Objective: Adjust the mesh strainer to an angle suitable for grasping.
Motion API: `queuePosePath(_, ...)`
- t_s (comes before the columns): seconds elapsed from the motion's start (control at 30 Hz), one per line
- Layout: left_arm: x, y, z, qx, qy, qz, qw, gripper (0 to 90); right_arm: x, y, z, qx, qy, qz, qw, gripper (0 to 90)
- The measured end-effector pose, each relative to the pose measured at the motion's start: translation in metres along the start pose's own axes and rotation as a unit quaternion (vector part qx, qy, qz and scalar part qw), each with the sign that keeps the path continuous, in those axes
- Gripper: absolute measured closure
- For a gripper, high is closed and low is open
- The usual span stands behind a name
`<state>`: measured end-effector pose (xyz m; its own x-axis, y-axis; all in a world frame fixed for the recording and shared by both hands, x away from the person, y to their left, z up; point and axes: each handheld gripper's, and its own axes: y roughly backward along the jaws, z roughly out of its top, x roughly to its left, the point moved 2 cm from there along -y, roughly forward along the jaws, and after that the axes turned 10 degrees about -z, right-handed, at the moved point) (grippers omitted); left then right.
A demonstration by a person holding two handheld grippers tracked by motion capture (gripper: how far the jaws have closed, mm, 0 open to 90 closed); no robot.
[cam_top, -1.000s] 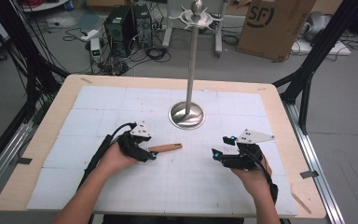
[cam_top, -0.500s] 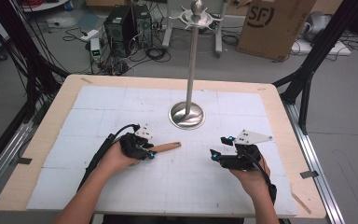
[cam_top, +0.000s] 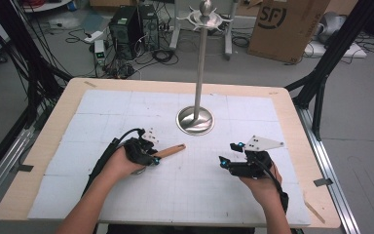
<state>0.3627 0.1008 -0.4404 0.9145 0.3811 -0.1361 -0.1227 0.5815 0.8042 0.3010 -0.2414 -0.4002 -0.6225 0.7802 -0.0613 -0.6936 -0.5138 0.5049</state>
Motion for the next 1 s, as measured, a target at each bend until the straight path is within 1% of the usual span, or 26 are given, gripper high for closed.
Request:
queuePosePath(0.07,0.001,-0.001,0.001,0.002,0.004,-0.005,1.0,67.0,0.0,0.0,0.0,-0.001,0.002,0.0,1.0,34.3)
queuePosePath(0.17,0.001,-0.002,0.006,0.024,0.003,-0.005,0.9997,66.9,0.0,-0.001,0.0,0.0,0.003,0.001,1.0,34.4)
queuePosePath(0.2,0.002,-0.002,0.009,0.034,0.0,-0.005,0.9994,66.9,0.0,-0.001,0.0,0.0,0.003,0.001,1.0,34.4)
queuePosePath(0.27,0.003,-0.004,0.012,0.045,0.003,-0.008,0.9989,67.0,0.001,-0.001,0.0,0.001,0.003,0.001,1.0,34.4)
queuePosePath(0.3,0.003,-0.004,0.013,0.051,0.001,-0.009,0.9987,67.2,0.001,-0.001,0.001,0.0,0.004,0.001,1.0,34.4)
queuePosePath(0.37,0.004,-0.005,0.015,0.056,0.005,-0.014,0.9983,67.2,0.001,-0.001,0.001,0.001,0.003,0.002,1.0,34.4)
queuePosePath(0.43,0.004,-0.005,0.017,0.069,0.001,-0.012,0.9976,67.3,0.0,-0.002,0.001,-0.001,0.005,0.001,1.0,34.5)
queuePosePath(0.5,0.003,-0.006,0.019,0.074,0.003,-0.01,0.9972,67.3,0.0,-0.003,0.0,0.002,0.005,0.003,1.0,34.4)
queuePosePath(0.57,0.004,-0.006,0.02,0.082,-0.003,-0.011,0.9966,67.4,0.001,-0.004,0.0,0.004,0.005,0.004,1.0,34.4)
queuePosePath(0.63,0.003,-0.006,0.02,0.076,0.001,-0.011,0.997,67.8,0.001,-0.004,0.001,0.005,0.005,0.004,1.0,34.5)
queuePosePath(0.7,0.003,-0.005,0.02,0.079,0.001,-0.008,0.9968,68.4,0.001,-0.005,0.001,0.003,0.008,0.004,1.0,34.5)
queuePosePath(0.73,0.002,-0.006,0.02,0.075,0.006,-0.008,0.9971,68.6,0.001,-0.004,0.001,0.003,0.006,0.005,1.0,34.5)
queuePosePath(0.8,0.002,-0.005,0.019,0.078,-0.002,-0.007,0.9969,68.7,0.0,-0.004,0.001,0.004,0.003,0.004,1.0,34.5)
queuePosePath(0.83,0.002,-0.006,0.019,0.072,-0.002,-0.009,0.9973,68.8,0.0,-0.003,0.001,0.002,0.004,0.005,1.0,34.5)
queuePosePath(0.87,0.002,-0.005,0.019,0.077,-0.007,-0.009,0.997,68.8,-0.001,-0.003,0.0,0.002,0.004,0.005,1.0,34.5)
queuePosePath(0.93,0.001,-0.005,0.018,0.068,-0.009,-0.006,0.9976,68.8,-0.002,-0.002,0.0,0.0,0.001,0.002,1.0,34.5)
queuePosePath(1.0,0.0,-0.004,0.017,0.06,-0.018,-0.003,0.998,68.7,-0.003,-0.001,0.0,0.0,-0.001,0.001,1.0,34.6)
